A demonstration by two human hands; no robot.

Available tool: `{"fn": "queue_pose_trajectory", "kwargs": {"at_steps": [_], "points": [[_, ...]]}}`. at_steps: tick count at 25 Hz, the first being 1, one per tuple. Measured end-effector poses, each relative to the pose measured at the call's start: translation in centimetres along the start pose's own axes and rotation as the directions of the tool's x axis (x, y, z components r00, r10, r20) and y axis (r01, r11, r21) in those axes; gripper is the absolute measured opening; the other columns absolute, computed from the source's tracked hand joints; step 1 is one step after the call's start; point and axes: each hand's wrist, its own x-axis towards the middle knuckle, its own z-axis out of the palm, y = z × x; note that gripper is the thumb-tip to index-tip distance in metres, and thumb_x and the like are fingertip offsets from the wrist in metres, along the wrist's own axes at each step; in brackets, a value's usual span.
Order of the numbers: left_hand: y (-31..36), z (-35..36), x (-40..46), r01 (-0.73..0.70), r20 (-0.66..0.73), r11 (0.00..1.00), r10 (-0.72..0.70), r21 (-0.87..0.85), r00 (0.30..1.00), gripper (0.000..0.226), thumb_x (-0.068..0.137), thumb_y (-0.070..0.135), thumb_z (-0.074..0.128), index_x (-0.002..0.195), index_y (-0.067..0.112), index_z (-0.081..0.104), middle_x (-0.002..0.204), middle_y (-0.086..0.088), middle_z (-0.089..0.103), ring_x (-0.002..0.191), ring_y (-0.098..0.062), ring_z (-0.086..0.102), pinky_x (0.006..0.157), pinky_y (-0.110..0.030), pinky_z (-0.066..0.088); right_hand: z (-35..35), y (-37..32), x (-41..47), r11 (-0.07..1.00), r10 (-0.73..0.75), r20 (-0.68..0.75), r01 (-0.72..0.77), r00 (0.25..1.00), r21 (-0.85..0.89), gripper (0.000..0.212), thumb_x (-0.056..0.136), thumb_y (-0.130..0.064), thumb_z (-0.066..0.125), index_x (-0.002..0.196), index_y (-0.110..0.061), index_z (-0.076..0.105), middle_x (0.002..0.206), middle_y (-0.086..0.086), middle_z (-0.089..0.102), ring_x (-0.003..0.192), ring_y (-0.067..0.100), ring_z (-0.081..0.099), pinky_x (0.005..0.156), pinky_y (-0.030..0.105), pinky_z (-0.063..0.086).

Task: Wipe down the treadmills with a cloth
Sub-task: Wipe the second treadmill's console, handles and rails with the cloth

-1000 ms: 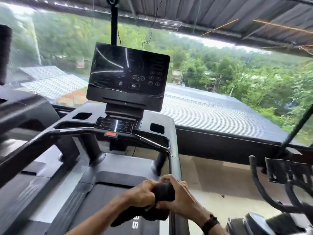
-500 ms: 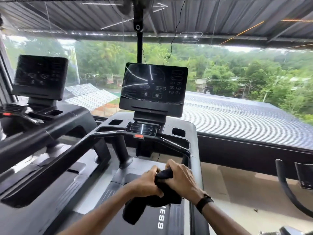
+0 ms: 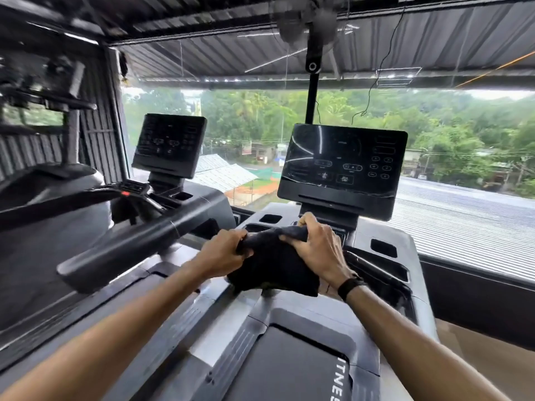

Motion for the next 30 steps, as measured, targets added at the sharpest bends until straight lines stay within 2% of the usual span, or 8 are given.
{"fn": "queue_pose_trajectory", "kwargs": {"at_steps": [4,8,12,16,21,25,28,30], "points": [[-5.8,-5.4,-0.3,0.023,-0.1,0.999,-0.021,0.029,0.995,0.004,0.086,0.026,0.061,0.084,0.028,0.058,0.077,0.008,0.063,0.078,-0.02,0.063,0.068,-0.035,0.049,4.0,-4.5,3.8,0.998,-0.049,-0.019,0.05,0.999,0.028,0.043,0.078,-0.056,0.076,0.091,-0.025,0.049,0.079,-0.006,0.063,0.081,0.028,0.065,0.064,0.035,0.042],[-11.3,-9.0,-1.7,0.114,-0.192,0.993,-0.108,0.021,0.975,0.018,0.084,0.027,0.067,0.07,0.018,0.061,0.066,0.005,0.057,0.071,-0.023,0.062,0.065,-0.038,0.049,9.4,-8.6,6.3,0.996,-0.069,0.029,0.067,0.997,0.063,0.044,0.079,-0.054,0.076,0.093,-0.021,0.052,0.082,-0.006,0.062,0.084,0.028,0.065,0.068,0.036,0.045],[-15.9,-10.7,-3.9,0.237,-0.242,0.971,-0.223,0.031,0.944,0.02,0.085,0.03,0.071,0.073,0.014,0.068,0.069,0.005,0.062,0.072,-0.019,0.062,0.067,-0.037,0.051,14.5,-11.2,7.0,0.991,-0.122,0.108,0.115,0.987,0.07,0.044,0.08,-0.057,0.074,0.091,-0.021,0.051,0.084,0.0,0.068,0.081,0.026,0.066,0.066,0.035,0.046],[-20.6,-12.1,-6.3,0.394,-0.247,0.917,-0.367,0.069,0.897,0.03,0.086,0.035,0.07,0.064,0.02,0.058,0.072,0.004,0.062,0.073,-0.019,0.061,0.066,-0.036,0.048,20.3,-13.9,8.6,0.982,-0.188,0.226,0.179,0.956,0.061,0.045,0.078,-0.06,0.074,0.088,-0.023,0.05,0.082,-0.003,0.066,0.084,0.024,0.065,0.067,0.033,0.043],[-27.2,-14.1,-8.1,0.557,-0.249,0.83,-0.547,-0.035,0.799,0.029,0.079,0.028,0.074,0.061,0.008,0.063,0.06,-0.005,0.063,0.066,-0.025,0.066,0.06,-0.04,0.051,27.8,-17.1,10.4,0.947,-0.321,0.383,0.304,0.866,0.106,0.047,0.08,-0.063,0.069,0.085,-0.023,0.046,0.08,-0.006,0.06,0.084,0.023,0.063,0.067,0.034,0.04],[-31.4,-17.4,-7.2,0.634,-0.271,0.772,-0.603,0.037,0.75,0.033,0.066,0.044,0.081,0.057,0.016,0.066,0.055,0.001,0.062,0.06,-0.02,0.063,0.055,-0.033,0.049,33.3,-18.8,14.0,0.917,-0.399,0.48,0.353,0.782,0.187,0.048,0.08,-0.063,0.07,0.078,-0.022,0.045,0.081,-0.003,0.06,0.083,0.022,0.06,0.066,0.033,0.035],[-33.3,-19.8,-5.8,0.663,-0.193,0.737,-0.637,0.131,0.746,0.039,0.065,0.045,0.086,0.054,0.014,0.064,0.047,0.006,0.054,0.051,-0.014,0.055,0.05,-0.027,0.04,36.6,-19.6,17.0,0.905,-0.425,0.613,0.329,0.666,0.269,0.049,0.077,-0.064,0.073,0.072,-0.024,0.045,0.079,-0.006,0.056,0.082,0.019,0.057,0.066,0.032,0.035],[-34.4,-20.7,-5.2,0.683,-0.161,0.717,-0.665,0.137,0.73,0.041,0.065,0.043,0.088,0.053,0.012,0.065,0.045,0.007,0.05,0.049,-0.011,0.052,0.049,-0.027,0.039,38.5,-19.9,18.4,0.893,-0.449,0.631,0.344,0.633,0.29,0.049,0.076,-0.066,0.073,0.075,-0.023,0.049,0.081,-0.005,0.057,0.084,0.02,0.058,0.068,0.033,0.036]]}}
